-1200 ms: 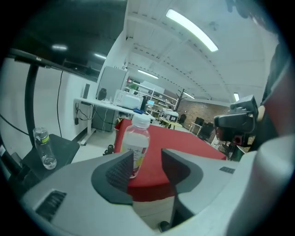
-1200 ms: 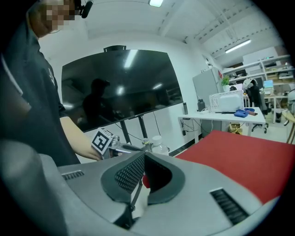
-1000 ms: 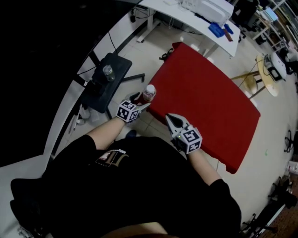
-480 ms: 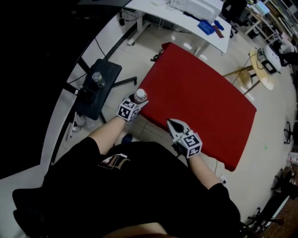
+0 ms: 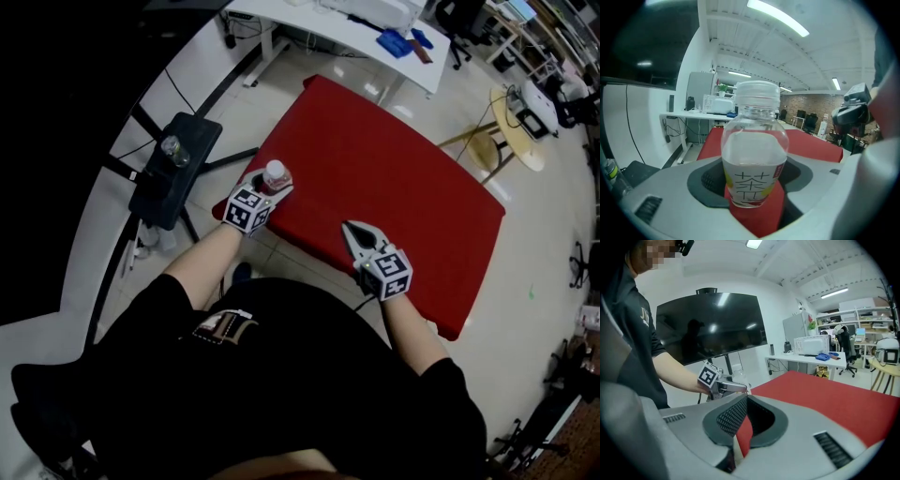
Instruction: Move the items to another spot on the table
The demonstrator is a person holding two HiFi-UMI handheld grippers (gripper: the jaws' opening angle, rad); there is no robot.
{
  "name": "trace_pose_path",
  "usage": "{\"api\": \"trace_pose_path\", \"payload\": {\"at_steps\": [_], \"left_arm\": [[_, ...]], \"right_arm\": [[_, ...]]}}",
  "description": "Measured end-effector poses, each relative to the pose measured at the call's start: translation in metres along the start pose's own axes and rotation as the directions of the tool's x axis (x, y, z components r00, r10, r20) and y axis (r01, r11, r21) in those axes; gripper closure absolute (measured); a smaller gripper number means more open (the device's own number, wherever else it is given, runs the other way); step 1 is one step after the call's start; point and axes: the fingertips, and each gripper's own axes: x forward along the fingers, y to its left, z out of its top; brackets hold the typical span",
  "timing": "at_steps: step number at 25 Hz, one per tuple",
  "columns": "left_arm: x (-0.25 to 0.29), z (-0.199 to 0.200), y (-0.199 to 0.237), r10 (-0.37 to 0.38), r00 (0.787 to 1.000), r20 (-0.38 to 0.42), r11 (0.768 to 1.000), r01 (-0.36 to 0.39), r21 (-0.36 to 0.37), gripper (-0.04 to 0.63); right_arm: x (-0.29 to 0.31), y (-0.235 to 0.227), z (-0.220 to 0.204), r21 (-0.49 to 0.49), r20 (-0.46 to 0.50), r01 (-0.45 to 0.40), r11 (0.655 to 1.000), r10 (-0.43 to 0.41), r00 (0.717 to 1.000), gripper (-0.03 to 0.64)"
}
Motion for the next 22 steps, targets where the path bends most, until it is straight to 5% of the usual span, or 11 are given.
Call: {"api": "trace_pose_path", "payload": {"at_steps": [16,22], "left_arm": [[0.092,0.047,-0.095,-0.225,0.974,-0.034,0.970,0.227,0.084,0.299],[0.137,0.066,-0.161,-0.253,0.966,-0.055,0.959,0.258,0.118,0.299]], "right_arm": [[-0.057,-0.125,-0.008,0.142,0.041,0.209,0.968,-0.216,0.975,0.611],[-0.117,-0.179,-0.017,0.178,0.063,0.258,0.950,-0.273,0.960,0.611]]}}
